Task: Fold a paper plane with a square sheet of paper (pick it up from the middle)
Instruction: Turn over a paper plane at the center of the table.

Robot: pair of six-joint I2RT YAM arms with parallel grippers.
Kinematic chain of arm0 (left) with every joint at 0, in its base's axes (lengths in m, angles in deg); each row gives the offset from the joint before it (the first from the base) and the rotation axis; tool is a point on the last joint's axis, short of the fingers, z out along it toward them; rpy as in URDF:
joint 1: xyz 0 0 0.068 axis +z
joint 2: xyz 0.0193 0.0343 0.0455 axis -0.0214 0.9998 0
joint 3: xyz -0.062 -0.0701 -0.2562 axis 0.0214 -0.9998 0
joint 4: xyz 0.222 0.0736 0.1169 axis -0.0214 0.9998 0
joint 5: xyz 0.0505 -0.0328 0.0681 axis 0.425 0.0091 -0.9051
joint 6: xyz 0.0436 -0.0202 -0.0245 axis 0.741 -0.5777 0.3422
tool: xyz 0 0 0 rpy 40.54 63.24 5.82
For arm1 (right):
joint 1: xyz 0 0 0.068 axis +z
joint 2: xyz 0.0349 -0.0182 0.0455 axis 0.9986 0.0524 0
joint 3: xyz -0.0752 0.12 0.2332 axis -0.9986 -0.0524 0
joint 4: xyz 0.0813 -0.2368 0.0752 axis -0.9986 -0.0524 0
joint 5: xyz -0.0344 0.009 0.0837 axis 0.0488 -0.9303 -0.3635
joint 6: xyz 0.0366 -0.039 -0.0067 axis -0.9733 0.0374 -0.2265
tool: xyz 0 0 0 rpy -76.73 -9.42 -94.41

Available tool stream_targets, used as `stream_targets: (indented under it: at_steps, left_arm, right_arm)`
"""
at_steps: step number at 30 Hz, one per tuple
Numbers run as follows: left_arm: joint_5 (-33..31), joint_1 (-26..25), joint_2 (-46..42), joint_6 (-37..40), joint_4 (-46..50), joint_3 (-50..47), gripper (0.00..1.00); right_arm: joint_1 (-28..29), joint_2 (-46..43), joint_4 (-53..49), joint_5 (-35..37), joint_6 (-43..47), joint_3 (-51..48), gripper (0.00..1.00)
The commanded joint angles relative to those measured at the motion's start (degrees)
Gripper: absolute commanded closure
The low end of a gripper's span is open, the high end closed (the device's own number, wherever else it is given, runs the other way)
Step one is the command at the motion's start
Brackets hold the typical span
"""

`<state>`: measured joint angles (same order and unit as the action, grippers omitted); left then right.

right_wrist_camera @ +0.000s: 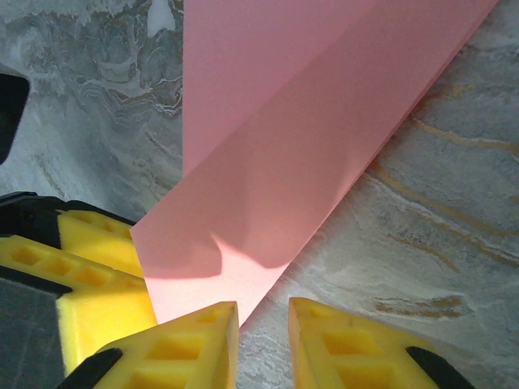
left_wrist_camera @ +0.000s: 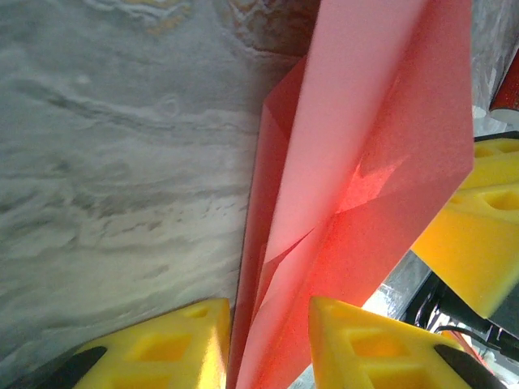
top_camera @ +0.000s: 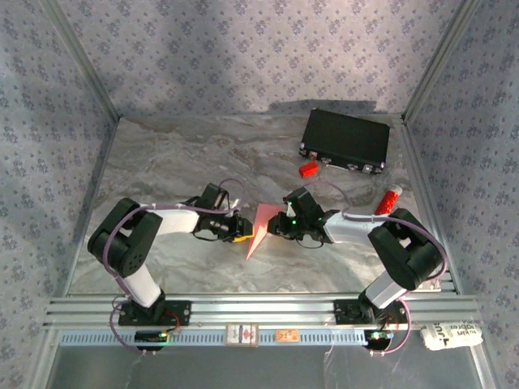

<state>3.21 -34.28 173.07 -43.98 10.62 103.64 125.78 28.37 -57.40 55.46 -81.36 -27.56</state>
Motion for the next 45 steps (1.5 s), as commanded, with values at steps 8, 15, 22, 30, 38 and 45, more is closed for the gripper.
stream_targets:
  at_steps: [8,15,22,30,38,45]
  left_arm:
    - [1.5,-1.9,3.1,2.2,1.6,3.4,0.69]
    - [1.9,-2.8,4.2,2.6,2.4,4.4,0.71]
    - [3.7,-3.2,4.6,2.0,1.0,4.6,0.78]
    - [2.1,-3.4,1.5,1.8,0.4,4.1,0.92]
    - [-21.3,-5.4,-10.3,6.5,13.0,4.8,0.94]
    - [-36.2,-5.5,-15.4,6.9,20.9,4.9,0.94]
  right_arm:
    - [0.9,1.5,1.6,-2.7,-0.5,-1.3,0.76]
    - [1.2,2.3,4.0,-4.1,-1.3,-2.6,0.77]
    - [1.2,2.6,5.4,-4.4,-1.8,-3.6,0.78]
    - [0.6,0.2,4.5,-2.8,-2.0,-4.3,0.78]
    - [-1.4,-6.6,-2.9,2.7,-0.2,-4.2,0.78]
    - [-1.5,-7.2,-5.4,4.3,0.6,-1.7,0.78]
